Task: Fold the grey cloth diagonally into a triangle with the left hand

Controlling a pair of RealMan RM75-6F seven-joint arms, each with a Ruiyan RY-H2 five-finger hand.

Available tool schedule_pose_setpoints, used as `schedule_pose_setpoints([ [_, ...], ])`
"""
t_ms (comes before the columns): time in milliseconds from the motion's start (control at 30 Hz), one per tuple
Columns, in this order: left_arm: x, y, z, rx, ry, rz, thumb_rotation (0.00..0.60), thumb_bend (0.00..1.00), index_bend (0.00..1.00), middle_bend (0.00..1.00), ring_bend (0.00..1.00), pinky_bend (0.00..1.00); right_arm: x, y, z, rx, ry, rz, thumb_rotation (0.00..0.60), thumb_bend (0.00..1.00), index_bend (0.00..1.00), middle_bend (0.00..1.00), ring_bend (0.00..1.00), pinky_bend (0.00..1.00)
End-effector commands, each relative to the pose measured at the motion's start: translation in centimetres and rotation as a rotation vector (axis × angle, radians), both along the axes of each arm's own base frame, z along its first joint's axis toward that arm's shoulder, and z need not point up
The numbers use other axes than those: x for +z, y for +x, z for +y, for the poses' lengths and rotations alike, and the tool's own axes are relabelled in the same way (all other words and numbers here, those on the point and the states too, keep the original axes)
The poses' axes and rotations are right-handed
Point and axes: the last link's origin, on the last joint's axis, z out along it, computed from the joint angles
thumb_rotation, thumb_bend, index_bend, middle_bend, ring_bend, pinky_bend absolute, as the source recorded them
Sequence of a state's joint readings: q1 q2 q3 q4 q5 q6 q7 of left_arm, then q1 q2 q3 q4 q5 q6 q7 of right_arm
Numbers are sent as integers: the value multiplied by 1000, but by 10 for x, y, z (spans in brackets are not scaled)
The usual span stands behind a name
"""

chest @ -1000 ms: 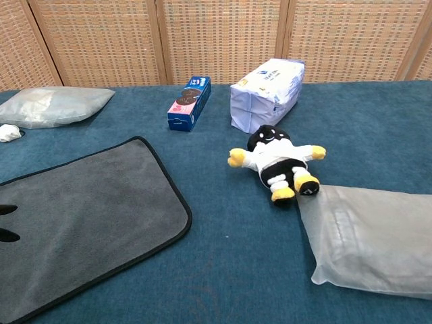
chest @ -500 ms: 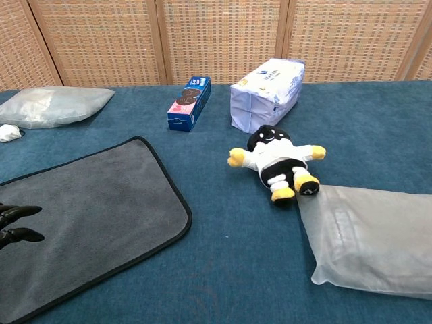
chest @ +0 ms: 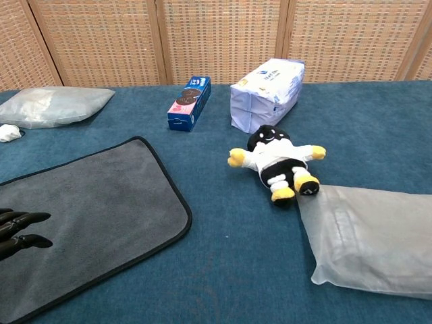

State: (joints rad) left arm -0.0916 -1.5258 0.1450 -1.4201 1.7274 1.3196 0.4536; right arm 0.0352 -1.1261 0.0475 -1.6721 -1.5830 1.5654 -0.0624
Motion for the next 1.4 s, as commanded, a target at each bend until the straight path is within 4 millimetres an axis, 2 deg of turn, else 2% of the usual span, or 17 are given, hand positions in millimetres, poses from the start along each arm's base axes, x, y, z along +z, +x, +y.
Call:
schedule_pose_setpoints([
  [33, -1, 0, 1, -1, -1, 0, 600, 117, 154, 0, 0, 0, 0, 0, 0, 0, -1, 0, 600, 0, 0, 0, 0, 0],
  [567, -8, 4, 9, -15, 13, 14, 600, 117, 154, 0, 0, 0, 4, -1, 0, -2, -19, -14, 600, 0, 0, 0, 0, 0],
  [733, -9, 5, 10, -19, 17, 17, 600, 226, 154, 0, 0, 0, 3, -1, 0, -1, -16, -11, 600, 0, 0, 0, 0, 0],
  [833, -9, 5, 10, -20, 16, 13, 600, 240, 154, 0, 0, 0, 3, -1, 0, -2, -17, -12, 600, 0, 0, 0, 0, 0],
  [933, -9, 4, 10, -22, 14, 11, 600, 308, 154, 0, 0, 0, 3, -1, 0, -3, -13, -10, 600, 0, 0, 0, 0, 0],
  [1200, -11, 4, 11, -34, 14, -2, 600, 323, 155, 0, 0, 0, 2, -1, 1, -3, -10, -11, 600, 0, 0, 0, 0, 0],
  [1400, -11, 4, 14, -37, 23, -12, 600, 425, 159, 0, 0, 0, 2, 0, 0, -1, -11, -11, 600, 0, 0, 0, 0, 0],
])
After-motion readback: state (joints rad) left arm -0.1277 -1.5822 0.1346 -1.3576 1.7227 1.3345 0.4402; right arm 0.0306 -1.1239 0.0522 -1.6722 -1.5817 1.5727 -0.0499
